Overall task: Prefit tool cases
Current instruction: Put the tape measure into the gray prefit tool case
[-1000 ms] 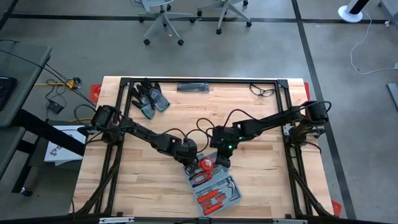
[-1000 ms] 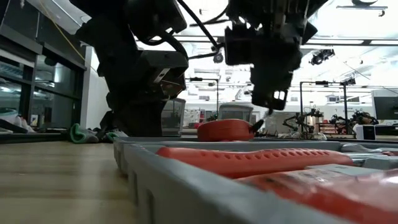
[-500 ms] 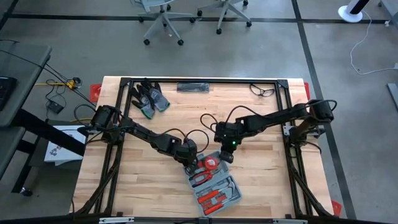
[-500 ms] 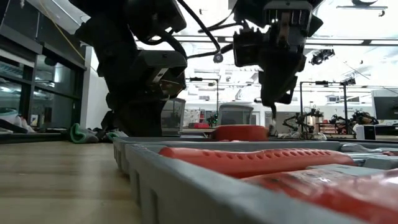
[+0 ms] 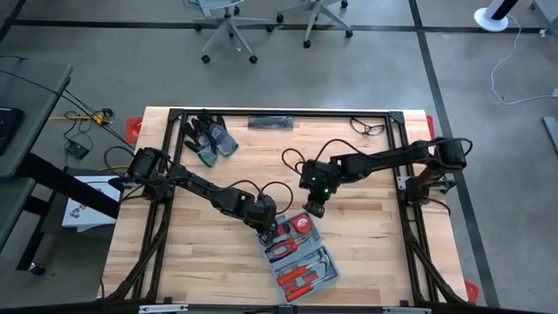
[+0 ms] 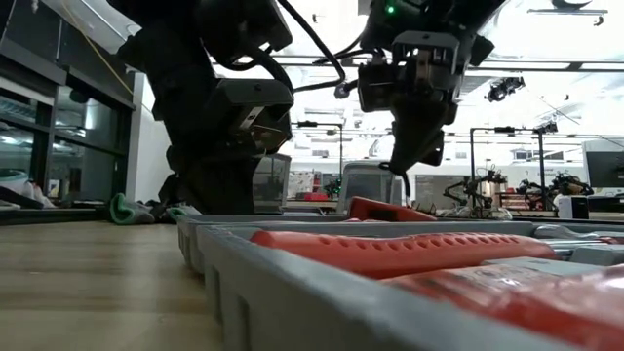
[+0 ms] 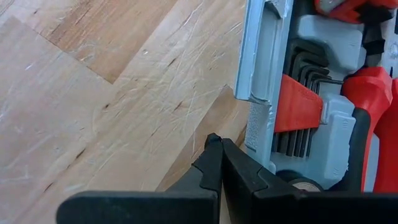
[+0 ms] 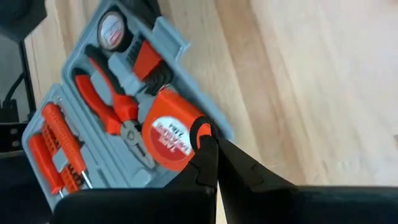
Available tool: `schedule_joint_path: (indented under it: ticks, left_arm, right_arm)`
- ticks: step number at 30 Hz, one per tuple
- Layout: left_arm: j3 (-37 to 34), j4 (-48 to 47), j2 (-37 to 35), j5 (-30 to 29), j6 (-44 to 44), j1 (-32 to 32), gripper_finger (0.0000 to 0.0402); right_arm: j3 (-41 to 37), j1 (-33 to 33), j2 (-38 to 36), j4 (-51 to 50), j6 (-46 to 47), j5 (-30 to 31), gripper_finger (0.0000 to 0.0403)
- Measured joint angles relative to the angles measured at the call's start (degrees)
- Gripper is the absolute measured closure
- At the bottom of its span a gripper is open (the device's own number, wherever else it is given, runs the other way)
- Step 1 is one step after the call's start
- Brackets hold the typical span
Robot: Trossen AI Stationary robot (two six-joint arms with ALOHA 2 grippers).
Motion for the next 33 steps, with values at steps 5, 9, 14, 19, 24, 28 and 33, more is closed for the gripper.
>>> schedule_joint_path:
  ticks: [5,9,14,19,24,28,33]
  left_arm:
    - [0.0,0.0,0.0,0.0,-0.1,0.02,0.0402]
    - [0.0,0.0,0.0,-0.02,-0.36,0.02,0.0402]
    - [0.0,0.01,0.0,0.01,-0.39,0.04,0.0402]
    - [0.0,0.0,0.0,0.2,-0.39,0.07,0.0402]
    - [0.0,0.02,0.0,0.2,-0.42,0.07,0.0402]
    - [0.0,0.02,0.0,0.22,-0.46,0.06,0.0402]
    - [0.0,0.02,0.0,-0.01,-0.47,-0.26,0.0402]
  right_arm:
    - [0.0,-0.33,0.0,0.1,0.34,-0.48,0.0403]
    - [0.0,0.91,0.0,-0.24,0.6,0.58,0.0402]
    - [0.01,1.31,0.0,-4.19,1.54,3.18,0.0372]
    - [0.02,1.31,-0.02,-9.28,2.47,6.76,0.0313]
    - [0.02,1.31,-0.02,-11.5,2.97,10.15,0.0268]
    - [-0.2,1.07,-0.78,-14.35,3.99,15.33,0.0257]
    - [-9.0,-2.36,-10.06,-14.2,8.46,17.4,0.0256]
